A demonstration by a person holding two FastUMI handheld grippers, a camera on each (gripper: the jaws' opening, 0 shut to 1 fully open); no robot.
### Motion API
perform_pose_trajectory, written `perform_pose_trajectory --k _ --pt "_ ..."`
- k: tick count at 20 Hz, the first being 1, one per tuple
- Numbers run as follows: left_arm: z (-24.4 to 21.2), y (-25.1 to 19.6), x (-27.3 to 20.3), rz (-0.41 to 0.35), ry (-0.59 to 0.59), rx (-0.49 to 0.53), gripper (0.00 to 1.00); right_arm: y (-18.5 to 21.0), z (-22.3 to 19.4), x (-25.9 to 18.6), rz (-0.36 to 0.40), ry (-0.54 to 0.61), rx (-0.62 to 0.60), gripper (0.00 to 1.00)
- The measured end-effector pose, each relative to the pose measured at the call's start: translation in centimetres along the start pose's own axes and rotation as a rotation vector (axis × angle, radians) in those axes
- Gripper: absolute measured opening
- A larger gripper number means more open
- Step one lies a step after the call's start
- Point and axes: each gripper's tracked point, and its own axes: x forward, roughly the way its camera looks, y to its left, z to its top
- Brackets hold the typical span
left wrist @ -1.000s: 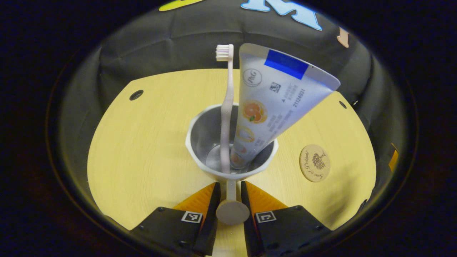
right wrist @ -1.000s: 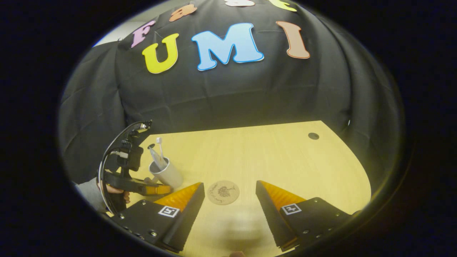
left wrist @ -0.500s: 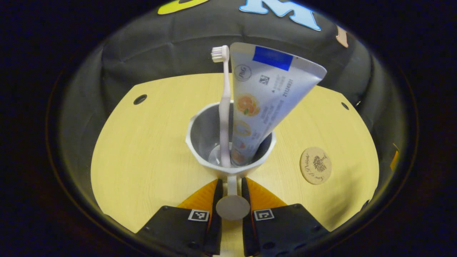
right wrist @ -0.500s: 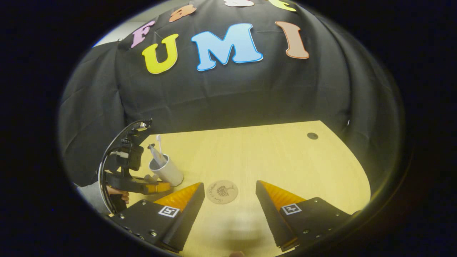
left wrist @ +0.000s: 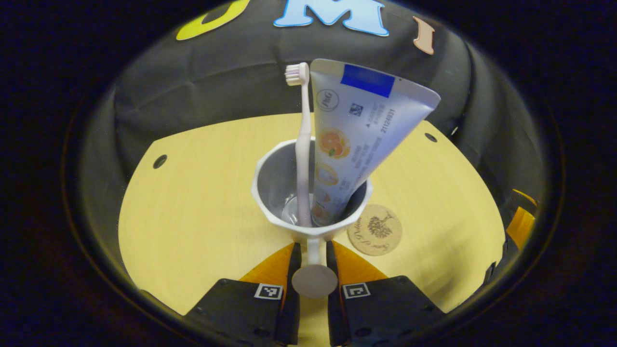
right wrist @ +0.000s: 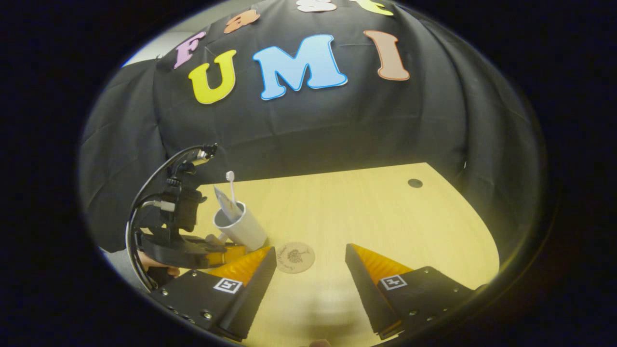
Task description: Put the toothbrush and toothpaste on the desktop into the cup, then pick up the cup and place it on the coaster on the desktop.
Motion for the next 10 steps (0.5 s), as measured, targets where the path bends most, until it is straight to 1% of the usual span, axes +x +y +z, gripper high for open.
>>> perform_pose_trajectory --k 3,4,5,6,10 --pt "-0.2 -2.6 0.9 -0.041 0.012 0.027 0.31 -1.5 -0.3 -0.7 -0.020 0.002 0.024 0.88" --pt "-0.2 -3.3 1.2 -0.050 0.014 0.036 0.36 -2.0 -0.4 -0.9 -0.027 0.002 0.033 0.88" --pt "-0.3 -3.7 1.3 -0.057 0.018 0.044 0.31 -2.5 -0.4 -1.1 -0.034 0.002 0.043 0.88" --pt "-0.3 -4.0 1.5 -0.063 0.023 0.053 0.36 -3.0 -0.5 -1.3 -0.040 0.002 0.052 0.88" --pt "-0.7 -5.4 2.2 -0.076 0.050 0.061 0.36 -4.4 -1.1 -1.8 -0.058 0.011 0.083 0.88"
